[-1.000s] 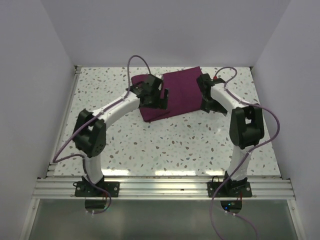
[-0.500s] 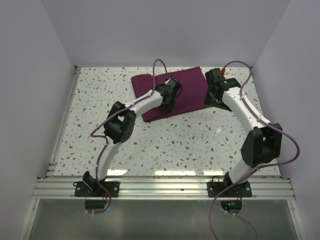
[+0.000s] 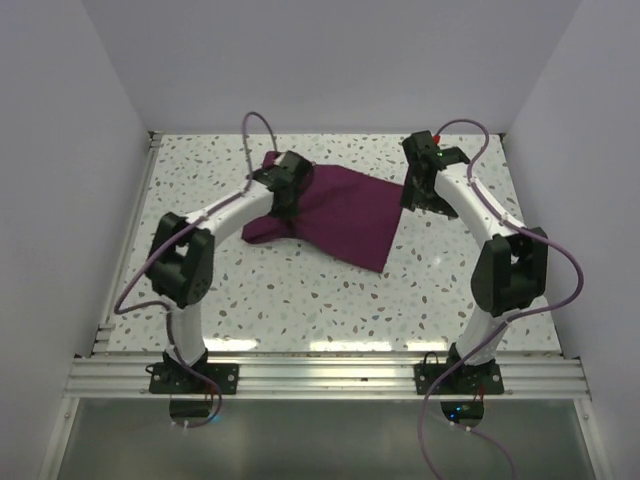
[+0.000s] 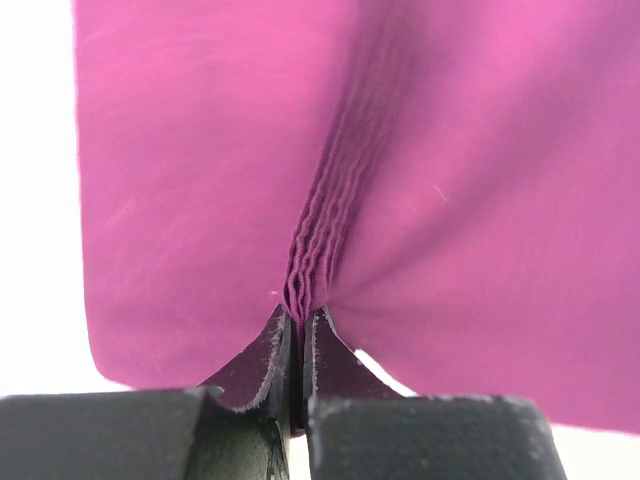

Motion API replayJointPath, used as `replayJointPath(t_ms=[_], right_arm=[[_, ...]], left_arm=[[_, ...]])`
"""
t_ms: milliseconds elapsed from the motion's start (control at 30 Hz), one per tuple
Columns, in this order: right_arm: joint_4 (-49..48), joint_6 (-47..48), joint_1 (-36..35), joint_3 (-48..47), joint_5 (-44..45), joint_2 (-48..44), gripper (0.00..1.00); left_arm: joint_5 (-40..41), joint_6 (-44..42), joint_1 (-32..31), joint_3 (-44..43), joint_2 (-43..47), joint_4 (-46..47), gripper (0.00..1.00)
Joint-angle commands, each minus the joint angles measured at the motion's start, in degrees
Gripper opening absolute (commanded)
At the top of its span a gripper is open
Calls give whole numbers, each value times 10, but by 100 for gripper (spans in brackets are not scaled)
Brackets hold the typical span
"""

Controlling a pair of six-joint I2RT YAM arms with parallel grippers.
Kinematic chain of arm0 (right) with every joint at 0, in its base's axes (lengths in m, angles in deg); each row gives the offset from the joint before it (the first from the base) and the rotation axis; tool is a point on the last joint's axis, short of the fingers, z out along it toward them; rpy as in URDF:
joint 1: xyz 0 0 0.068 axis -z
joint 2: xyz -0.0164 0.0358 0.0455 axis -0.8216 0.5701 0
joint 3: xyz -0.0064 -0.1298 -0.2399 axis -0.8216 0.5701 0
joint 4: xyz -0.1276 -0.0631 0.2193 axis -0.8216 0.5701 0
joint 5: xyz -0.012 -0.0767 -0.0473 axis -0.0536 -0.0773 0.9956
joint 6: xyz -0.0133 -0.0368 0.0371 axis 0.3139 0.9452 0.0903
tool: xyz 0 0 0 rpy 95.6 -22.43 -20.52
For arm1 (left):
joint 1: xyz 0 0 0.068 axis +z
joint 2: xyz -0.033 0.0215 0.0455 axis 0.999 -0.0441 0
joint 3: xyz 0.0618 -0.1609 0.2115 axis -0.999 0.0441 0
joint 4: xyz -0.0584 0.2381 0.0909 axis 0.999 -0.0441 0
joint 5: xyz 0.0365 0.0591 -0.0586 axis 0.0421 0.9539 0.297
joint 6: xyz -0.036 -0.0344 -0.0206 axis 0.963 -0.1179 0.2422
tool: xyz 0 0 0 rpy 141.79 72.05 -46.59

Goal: Open and lay out the surgical kit
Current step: Open the surgical kit at the center of the board.

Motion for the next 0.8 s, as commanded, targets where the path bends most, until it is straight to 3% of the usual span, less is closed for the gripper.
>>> replayJointPath(t_ms=[0, 100, 133, 400, 467, 533, 600, 767], right_arm=[[4, -7, -3, -46, -16, 14, 96], [6, -11, -4, -62, -22, 28, 96], [7, -12, -4, -68, -24, 38, 96], [-8, -15, -19, -71, -95, 55, 98], [-54, 1, -31, -41, -145, 30, 98], [-115, 11, -66, -5, -199, 7, 98], [-128, 14, -111, 2, -210, -5, 99], [-162, -38, -158, 58, -267, 0, 98]], left_arm=[[-32, 12, 113, 100, 148, 28, 0], [-122, -38, 156, 157, 195, 66, 2], [-139, -63, 158, 162, 196, 69, 8], [-281, -87, 157, 147, 116, 49, 24], [-287, -91, 157, 150, 108, 51, 37], [-273, -94, 157, 150, 104, 48, 43], [-263, -97, 157, 145, 94, 41, 44], [-289, -103, 157, 127, 76, 33, 61]])
